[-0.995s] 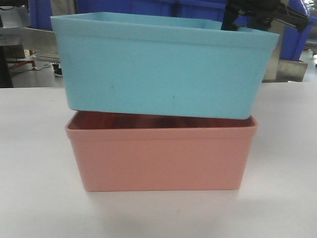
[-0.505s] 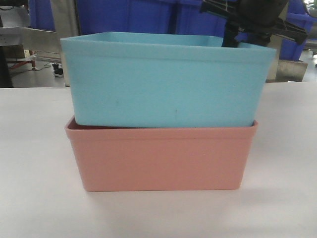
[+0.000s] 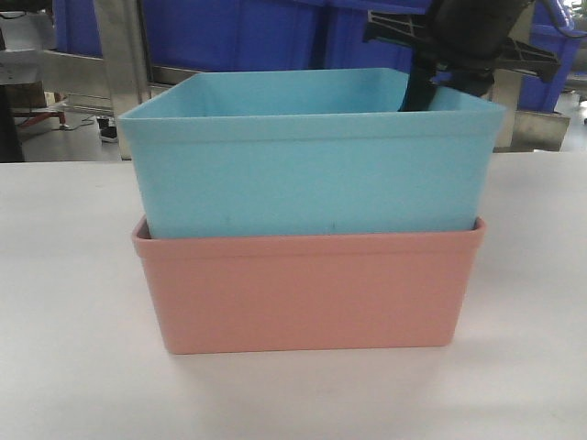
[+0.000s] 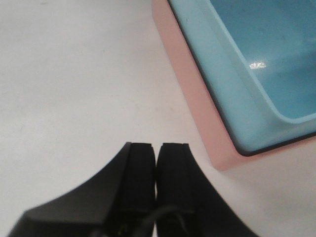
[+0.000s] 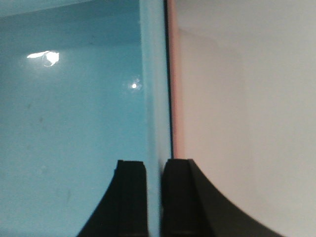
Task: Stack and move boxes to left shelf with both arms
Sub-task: 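Lower the light-blue bin into the pink bin and open the right gripper, then lower both grippers onto opposite walls of the stacked bins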
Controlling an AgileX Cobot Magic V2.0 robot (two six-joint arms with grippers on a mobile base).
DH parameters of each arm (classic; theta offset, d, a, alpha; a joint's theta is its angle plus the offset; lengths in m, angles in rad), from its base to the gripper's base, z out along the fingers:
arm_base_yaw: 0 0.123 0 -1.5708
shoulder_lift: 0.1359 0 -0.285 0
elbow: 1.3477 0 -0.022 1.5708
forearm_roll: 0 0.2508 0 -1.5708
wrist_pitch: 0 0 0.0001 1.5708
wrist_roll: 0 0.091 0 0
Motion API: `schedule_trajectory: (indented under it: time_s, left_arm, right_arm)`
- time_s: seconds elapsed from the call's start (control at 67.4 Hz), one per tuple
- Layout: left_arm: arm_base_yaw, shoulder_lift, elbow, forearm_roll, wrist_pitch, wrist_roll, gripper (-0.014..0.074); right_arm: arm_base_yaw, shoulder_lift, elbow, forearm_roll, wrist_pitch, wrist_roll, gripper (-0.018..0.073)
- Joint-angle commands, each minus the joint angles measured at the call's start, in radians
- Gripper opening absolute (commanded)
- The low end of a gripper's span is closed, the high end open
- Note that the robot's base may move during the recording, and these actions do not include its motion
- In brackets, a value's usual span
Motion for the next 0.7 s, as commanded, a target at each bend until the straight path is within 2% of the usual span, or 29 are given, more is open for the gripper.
schedule_trajectory:
  time_s: [0.0,0.134,0.223,0.371,0.52,0.683]
  left_arm:
    - [-0.006,-0.012,-0.028,-0.001,-0.071,0.0,-0.0008]
    - [-0.006,-0.012,-0.028,-0.001,-0.071,0.0,-0.0006]
    - [-0.006,-0.012,-0.028,-0.001,-0.069,0.0,0.0006]
    - [-0.006,-0.012,-0.028,-0.004,-0.069,-0.007,0.0085]
    - [-0.006,-0.007,-0.04,-0.022,-0.117,-0.015,0.0255]
    - [-0.006,0.053,-0.112,-0.024,-0.11,-0.114,0.0419]
  right_arm:
    - [-0.003,-0.062,-0.032,0.003,-0.093,-0.023,0.0248]
    - [-0.003,-0.064,-0.032,0.001,-0.084,-0.041,0.0528]
    - [-0.003,-0.073,-0.032,-0.003,-0.065,-0.046,0.063]
    - [-0.003,-0.113,-0.032,-0.031,-0.021,-0.091,0.0612]
    - [-0.003,-0.155,-0.032,-0.057,0.023,-0.151,0.0612]
    - [-0.003,-0.167,-0.032,-0.058,0.084,-0.185,0.0612]
